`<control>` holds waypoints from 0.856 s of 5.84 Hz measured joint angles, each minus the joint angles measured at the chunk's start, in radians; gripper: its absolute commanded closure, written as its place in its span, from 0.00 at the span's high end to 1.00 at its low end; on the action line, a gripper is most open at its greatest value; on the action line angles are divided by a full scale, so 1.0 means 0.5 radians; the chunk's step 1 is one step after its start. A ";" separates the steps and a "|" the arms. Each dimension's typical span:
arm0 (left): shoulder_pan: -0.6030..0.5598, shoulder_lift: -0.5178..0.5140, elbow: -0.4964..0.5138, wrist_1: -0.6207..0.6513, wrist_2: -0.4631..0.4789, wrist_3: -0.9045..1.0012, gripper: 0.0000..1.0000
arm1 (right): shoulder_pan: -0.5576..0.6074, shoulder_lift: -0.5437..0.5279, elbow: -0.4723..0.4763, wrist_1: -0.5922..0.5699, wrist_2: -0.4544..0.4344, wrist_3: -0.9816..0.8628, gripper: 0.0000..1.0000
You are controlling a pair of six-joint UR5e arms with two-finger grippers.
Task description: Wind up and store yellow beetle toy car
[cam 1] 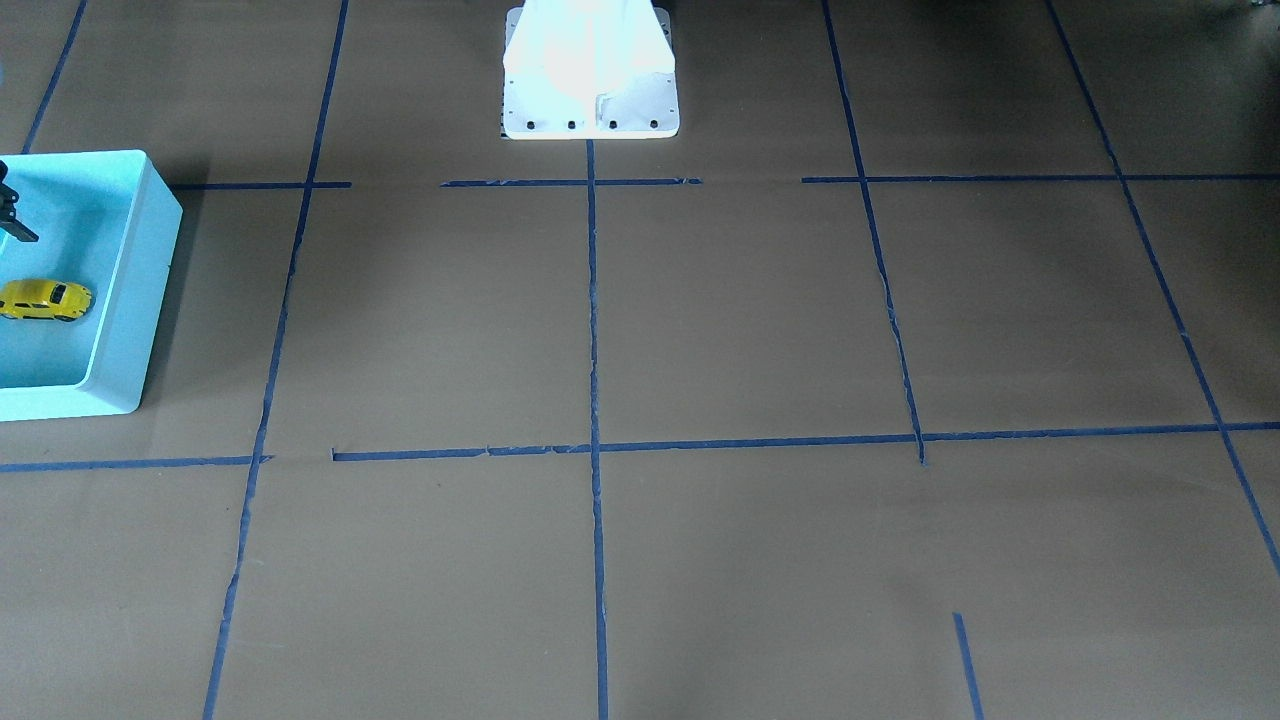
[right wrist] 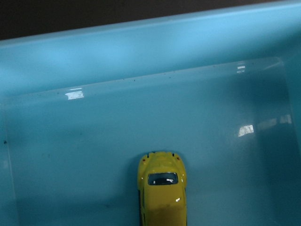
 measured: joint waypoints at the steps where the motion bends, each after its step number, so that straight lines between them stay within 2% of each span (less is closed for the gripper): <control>1: 0.052 -0.002 -0.012 -0.007 0.000 0.003 1.00 | 0.240 0.022 0.010 -0.250 0.105 0.003 1.00; 3: 0.108 -0.002 -0.038 -0.011 0.007 0.026 1.00 | 0.668 0.080 0.009 -0.907 0.163 0.046 1.00; 4: 0.115 -0.001 -0.042 -0.012 0.010 0.093 1.00 | 0.825 0.084 -0.002 -1.106 0.162 0.225 1.00; 5: 0.121 -0.002 -0.043 -0.012 0.009 0.187 1.00 | 0.968 0.067 -0.002 -1.180 0.157 0.493 1.00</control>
